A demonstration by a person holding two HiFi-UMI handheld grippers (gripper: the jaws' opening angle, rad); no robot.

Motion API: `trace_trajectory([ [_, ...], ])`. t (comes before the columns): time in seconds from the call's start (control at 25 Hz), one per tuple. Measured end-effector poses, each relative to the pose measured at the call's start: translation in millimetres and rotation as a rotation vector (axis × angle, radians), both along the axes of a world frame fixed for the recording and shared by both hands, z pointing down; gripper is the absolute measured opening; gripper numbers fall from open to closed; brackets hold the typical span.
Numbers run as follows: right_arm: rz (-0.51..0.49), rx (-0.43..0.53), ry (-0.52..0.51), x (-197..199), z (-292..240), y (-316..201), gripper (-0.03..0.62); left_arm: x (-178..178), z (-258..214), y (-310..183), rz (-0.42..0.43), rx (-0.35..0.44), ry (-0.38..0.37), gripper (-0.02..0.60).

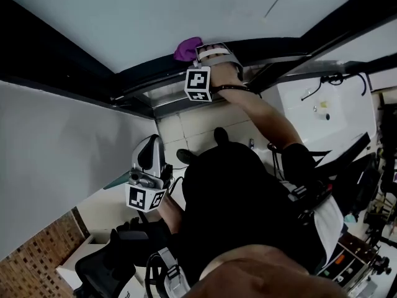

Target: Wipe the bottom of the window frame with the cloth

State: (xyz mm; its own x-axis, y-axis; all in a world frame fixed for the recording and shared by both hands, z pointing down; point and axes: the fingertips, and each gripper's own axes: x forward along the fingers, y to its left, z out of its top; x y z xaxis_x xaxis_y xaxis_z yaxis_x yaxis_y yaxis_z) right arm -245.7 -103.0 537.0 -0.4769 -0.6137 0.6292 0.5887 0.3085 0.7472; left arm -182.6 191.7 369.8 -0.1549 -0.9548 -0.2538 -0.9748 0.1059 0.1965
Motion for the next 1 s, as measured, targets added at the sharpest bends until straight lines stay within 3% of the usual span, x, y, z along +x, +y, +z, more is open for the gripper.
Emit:
trace_trajectory([
  [0.12, 0.018, -0.134, 0.023, 9, 2, 4, 0.060, -1, 3, 6, -0.021, 0.000, 0.007, 0.000],
  [0.24, -0.042, -0.507, -0.129, -9, -31, 62, 0.061, -10, 8, 19, -0.060, 0.001, 0.027, 0.000],
  [0.36, -0.161, -0.900, -0.315, -60, -75, 145, 0.063, -18, 10, 35, -0.094, 0.014, 0.039, 0.000],
  [0.44, -0.196, -1.002, -0.378, -100, -81, 182, 0.063, -22, 8, 48, -0.116, 0.025, 0.032, 0.000],
  [0.56, -0.189, -0.974, -0.373, -154, -53, 209, 0.063, -30, 7, 68, -0.161, 0.031, 0.025, 0.000],
  [0.68, -0.208, -0.890, -0.363, -185, -23, 220, 0.063, -36, 13, 88, -0.213, 0.031, 0.048, 0.000],
  [0.84, -0.285, -0.746, -0.323, -186, -15, 224, 0.061, -44, 20, 101, -0.245, 0.022, 0.068, 0.000],
  [1.0, -0.312, -0.570, -0.267, -167, -12, 202, 0.060, -43, 16, 85, -0.210, 0.020, 0.054, 0.000],
])
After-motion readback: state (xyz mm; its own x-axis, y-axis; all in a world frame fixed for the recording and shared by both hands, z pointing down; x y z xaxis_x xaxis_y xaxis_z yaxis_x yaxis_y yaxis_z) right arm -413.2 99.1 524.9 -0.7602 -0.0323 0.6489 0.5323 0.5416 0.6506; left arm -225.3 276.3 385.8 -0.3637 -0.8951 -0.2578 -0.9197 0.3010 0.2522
